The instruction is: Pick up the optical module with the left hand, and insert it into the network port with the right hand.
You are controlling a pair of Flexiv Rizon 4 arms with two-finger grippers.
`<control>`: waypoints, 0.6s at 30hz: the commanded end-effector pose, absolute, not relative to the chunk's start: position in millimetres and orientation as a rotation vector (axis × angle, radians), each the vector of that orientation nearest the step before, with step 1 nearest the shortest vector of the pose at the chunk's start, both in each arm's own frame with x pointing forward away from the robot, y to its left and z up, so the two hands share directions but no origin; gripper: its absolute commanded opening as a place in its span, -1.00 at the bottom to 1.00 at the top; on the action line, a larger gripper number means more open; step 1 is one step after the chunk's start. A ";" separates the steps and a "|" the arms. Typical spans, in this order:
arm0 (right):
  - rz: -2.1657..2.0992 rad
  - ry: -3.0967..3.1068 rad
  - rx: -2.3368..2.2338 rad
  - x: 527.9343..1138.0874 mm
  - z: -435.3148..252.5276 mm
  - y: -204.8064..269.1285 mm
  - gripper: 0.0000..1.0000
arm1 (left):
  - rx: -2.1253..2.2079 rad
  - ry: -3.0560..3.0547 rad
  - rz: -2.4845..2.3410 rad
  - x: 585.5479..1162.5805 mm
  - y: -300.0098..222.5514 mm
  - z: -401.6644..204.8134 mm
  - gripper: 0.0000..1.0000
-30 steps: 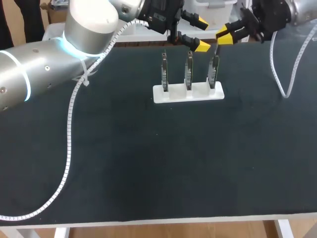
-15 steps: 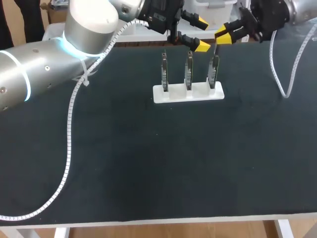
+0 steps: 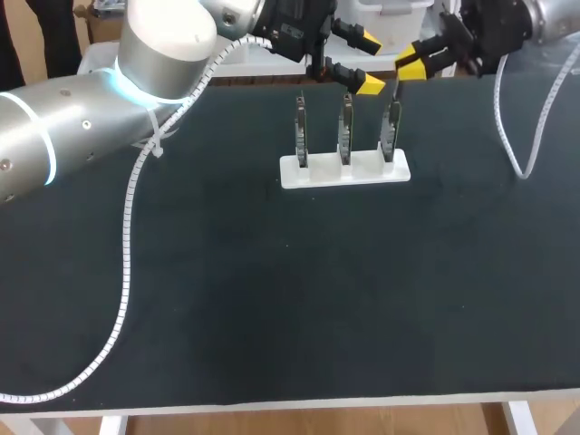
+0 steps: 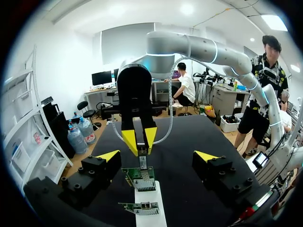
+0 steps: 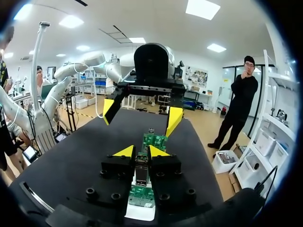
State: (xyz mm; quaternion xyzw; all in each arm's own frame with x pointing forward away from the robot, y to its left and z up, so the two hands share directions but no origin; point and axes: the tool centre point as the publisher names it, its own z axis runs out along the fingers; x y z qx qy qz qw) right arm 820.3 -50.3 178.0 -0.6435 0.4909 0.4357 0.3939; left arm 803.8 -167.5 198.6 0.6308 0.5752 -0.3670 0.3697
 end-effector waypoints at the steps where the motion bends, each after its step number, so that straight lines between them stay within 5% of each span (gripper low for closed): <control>1: 1.116 1.241 -1.634 823.5 176.7 -49.2 -1.00 | 1.624 1.480 -0.943 805.8 -168.8 199.5 1.00; 18: 1.118 1.250 -1.633 819.8 172.5 -51.0 -1.00 | 1.624 1.480 -0.943 805.8 -168.8 199.5 1.00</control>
